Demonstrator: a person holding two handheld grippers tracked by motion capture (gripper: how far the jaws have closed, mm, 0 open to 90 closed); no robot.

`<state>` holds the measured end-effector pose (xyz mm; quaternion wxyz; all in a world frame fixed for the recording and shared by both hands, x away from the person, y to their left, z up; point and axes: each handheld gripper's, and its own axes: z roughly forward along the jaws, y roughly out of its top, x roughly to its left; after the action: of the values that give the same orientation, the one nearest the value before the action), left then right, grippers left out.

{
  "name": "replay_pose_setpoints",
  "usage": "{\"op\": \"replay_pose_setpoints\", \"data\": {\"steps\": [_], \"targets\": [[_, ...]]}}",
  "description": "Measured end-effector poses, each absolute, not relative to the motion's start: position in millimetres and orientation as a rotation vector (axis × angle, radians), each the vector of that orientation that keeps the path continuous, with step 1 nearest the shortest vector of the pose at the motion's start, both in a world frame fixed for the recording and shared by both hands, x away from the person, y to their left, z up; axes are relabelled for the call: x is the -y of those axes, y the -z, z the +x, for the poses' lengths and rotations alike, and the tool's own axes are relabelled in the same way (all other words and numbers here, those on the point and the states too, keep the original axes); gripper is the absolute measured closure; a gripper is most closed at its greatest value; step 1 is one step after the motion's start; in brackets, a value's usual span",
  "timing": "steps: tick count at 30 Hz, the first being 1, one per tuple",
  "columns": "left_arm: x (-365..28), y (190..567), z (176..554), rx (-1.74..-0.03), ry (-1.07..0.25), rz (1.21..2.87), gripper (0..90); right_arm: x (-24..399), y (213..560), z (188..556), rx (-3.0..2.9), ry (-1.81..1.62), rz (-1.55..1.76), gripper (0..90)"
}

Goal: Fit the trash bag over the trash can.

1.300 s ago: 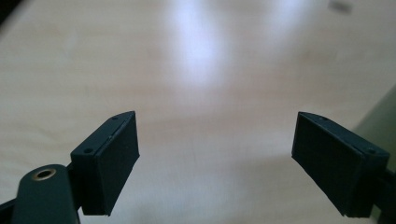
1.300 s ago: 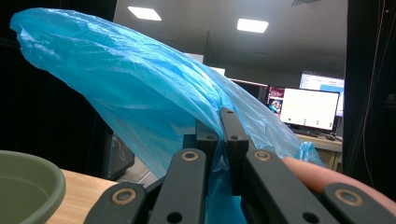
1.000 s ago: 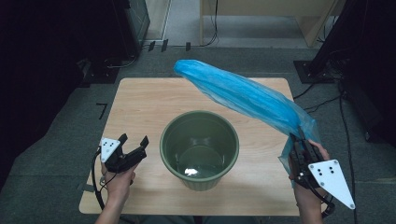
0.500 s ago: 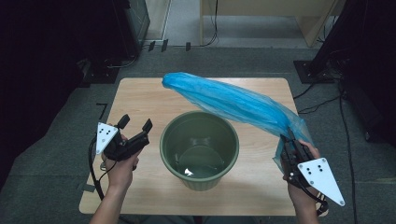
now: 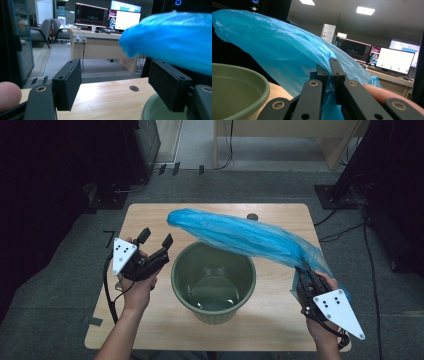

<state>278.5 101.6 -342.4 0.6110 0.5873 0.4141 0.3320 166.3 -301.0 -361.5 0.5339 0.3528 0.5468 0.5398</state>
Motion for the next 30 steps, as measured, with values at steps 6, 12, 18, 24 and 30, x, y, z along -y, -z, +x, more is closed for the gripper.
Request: {"op": "replay_pose_setpoints", "data": {"steps": [6, 12, 18, 24, 30], "targets": [[-97, 342, 276, -0.873, -0.774, 1.364, 33.6, 301, 362, 167, -1.320, -1.291, 0.837, 89.9], [-94, 342, 273, -0.808, -0.803, 1.376, 39.5, 301, 363, 167, -1.340, -1.294, 0.828, 89.9], [-95, 341, 269, -0.789, -0.767, 1.369, 70.8, 299, 363, 167, -1.353, -1.303, 0.822, 89.1], [-87, 340, 258, -0.722, -0.766, 1.440, 90.0, 300, 361, 168, -1.338, -1.289, 0.851, 90.0], [-78, 350, 245, -0.692, -0.766, 1.502, 90.0, 302, 358, 168, -1.299, -1.277, 0.885, 90.0]]}}
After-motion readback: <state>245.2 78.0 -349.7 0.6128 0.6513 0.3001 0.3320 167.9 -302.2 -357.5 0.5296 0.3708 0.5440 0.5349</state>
